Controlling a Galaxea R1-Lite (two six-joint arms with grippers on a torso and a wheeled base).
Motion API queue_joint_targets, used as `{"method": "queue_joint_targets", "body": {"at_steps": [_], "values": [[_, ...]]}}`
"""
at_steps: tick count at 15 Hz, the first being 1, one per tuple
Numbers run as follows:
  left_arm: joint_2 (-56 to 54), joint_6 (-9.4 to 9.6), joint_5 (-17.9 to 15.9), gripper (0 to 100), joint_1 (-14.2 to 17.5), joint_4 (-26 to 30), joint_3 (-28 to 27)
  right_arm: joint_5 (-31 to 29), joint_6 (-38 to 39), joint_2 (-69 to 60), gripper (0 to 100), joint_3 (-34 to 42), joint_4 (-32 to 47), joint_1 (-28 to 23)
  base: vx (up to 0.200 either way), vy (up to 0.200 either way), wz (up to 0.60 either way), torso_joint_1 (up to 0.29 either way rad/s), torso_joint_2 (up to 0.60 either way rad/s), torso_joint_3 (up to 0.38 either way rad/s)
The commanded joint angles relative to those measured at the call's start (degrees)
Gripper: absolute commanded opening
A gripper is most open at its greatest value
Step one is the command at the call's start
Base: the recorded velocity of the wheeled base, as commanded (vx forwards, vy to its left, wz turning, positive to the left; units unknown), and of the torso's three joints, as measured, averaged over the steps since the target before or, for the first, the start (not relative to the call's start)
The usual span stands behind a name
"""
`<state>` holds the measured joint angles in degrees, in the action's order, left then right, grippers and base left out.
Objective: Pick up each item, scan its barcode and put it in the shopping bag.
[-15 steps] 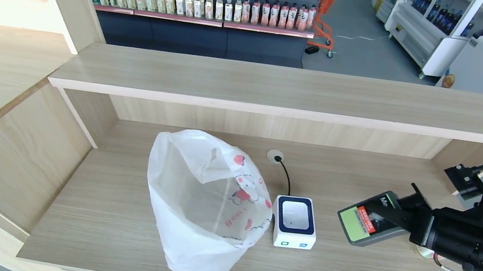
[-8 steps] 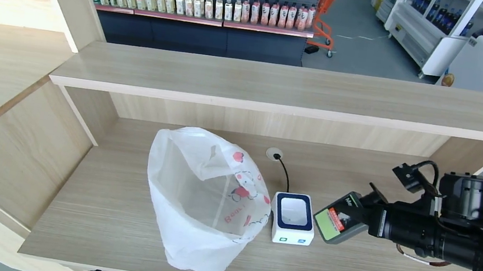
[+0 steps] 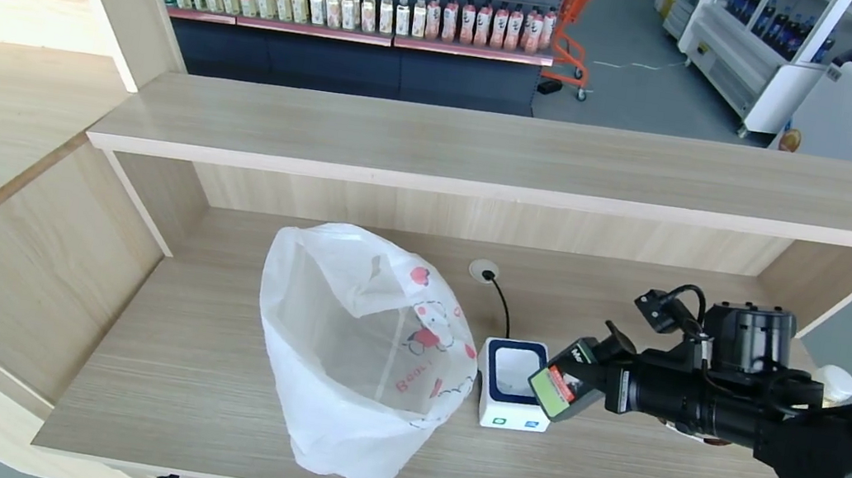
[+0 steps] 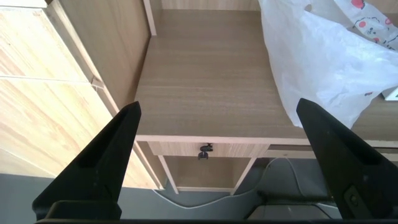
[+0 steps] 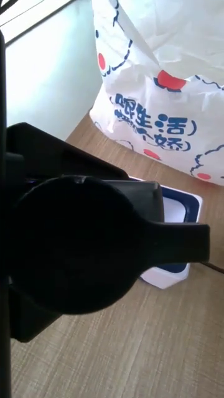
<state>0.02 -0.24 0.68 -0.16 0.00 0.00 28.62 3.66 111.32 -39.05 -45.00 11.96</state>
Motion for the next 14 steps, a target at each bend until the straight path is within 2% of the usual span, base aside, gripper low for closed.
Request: {"method": "queue_joint_targets", "body": {"at_steps": [1,6,14], "values": [[0.0,-0.02,0.0,100,0.0,0.0,0.0,0.0,0.1,2.6,0,-1.7,-0.1,0.4,0.000,0.000,0.00,0.000,0.00,0.000],[0.0,-0.02,0.0,100,0.0,0.0,0.0,0.0,3.4,5.0,0,-7.3,0.1,3.7,0.000,0.000,0.00,0.000,0.00,0.000],[0.0,-0.02,0.0,100,0.0,0.0,0.0,-0.1,3.1,7.9,0,-7.5,-0.3,4.3,0.000,0.000,0.00,0.000,0.00,0.000]]}}
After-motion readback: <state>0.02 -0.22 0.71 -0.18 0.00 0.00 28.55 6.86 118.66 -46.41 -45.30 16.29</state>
